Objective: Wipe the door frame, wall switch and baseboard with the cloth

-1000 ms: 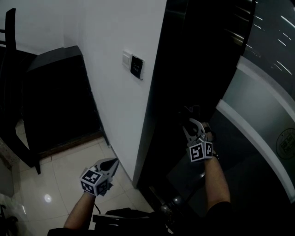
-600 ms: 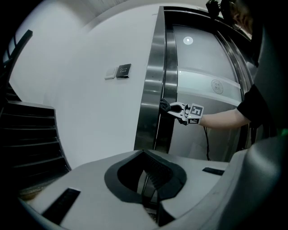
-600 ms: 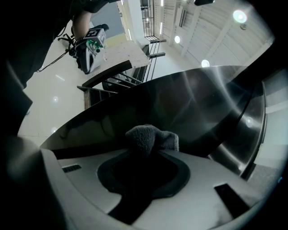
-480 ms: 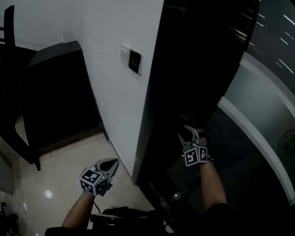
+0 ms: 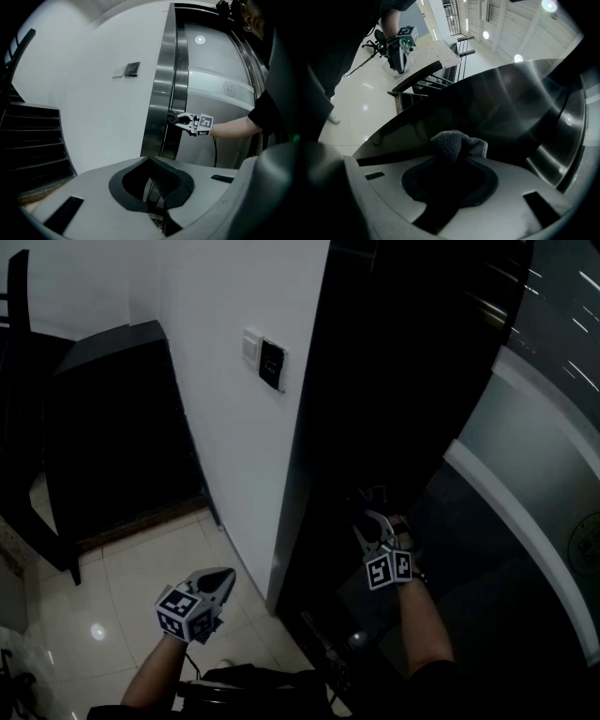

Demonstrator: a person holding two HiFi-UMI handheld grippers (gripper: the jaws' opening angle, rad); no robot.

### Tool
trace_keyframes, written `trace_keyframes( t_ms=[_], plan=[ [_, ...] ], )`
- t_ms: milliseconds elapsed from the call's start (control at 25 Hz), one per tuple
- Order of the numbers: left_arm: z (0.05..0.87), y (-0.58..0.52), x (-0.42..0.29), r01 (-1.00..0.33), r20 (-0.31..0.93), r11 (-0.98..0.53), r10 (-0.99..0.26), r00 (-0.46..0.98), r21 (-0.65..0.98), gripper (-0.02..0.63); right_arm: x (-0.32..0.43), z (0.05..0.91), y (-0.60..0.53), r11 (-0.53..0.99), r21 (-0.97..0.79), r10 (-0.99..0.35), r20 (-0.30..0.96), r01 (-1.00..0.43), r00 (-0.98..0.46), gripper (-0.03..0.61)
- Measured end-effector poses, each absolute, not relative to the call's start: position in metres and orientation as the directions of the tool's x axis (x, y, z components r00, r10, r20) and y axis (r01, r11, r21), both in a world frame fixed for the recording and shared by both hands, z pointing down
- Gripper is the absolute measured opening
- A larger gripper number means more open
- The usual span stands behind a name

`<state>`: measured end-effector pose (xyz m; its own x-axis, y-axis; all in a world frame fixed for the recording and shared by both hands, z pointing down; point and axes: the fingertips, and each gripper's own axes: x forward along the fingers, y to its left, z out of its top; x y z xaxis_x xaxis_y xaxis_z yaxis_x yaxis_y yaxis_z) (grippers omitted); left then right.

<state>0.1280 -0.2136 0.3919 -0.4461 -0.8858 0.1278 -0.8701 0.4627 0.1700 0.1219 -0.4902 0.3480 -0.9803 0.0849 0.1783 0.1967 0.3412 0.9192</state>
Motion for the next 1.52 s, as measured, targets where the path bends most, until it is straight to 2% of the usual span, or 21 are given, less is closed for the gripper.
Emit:
trace_keyframes(
  t_ms=[800, 1200, 1400, 1520],
  plan=[
    [0.411, -0.187, 0.130, -0.831, 0.168, 0.519, -0.854, -0.493, 0.198, 0.002, 0.120, 0.445, -0.484, 0.392, 0.841, 0.080, 0.373, 0.373, -0.924, 0.084],
    [0.417, -0.169, 0.126, -0.814, 0.192, 0.548, -0.835, -0.516, 0.193, 0.002, 0.119, 0.476, -0.485, 0.421, 0.807, 0.059, 0.431, 0.414, -0.900, 0.084],
    [0.422, -0.170, 0.127, -0.827, 0.190, 0.527, -0.848, -0.495, 0.197, 0.002, 0.133, 0.475, -0.482, 0.354, 0.829, 0.038, 0.449, 0.433, -0.893, 0.084],
    [0.422, -0.175, 0.128, -0.841, 0.176, 0.503, -0.863, -0.474, 0.201, 0.002, 0.148, 0.430, -0.484, 0.340, 0.869, 0.039, 0.370, 0.360, -0.928, 0.084]
  ],
)
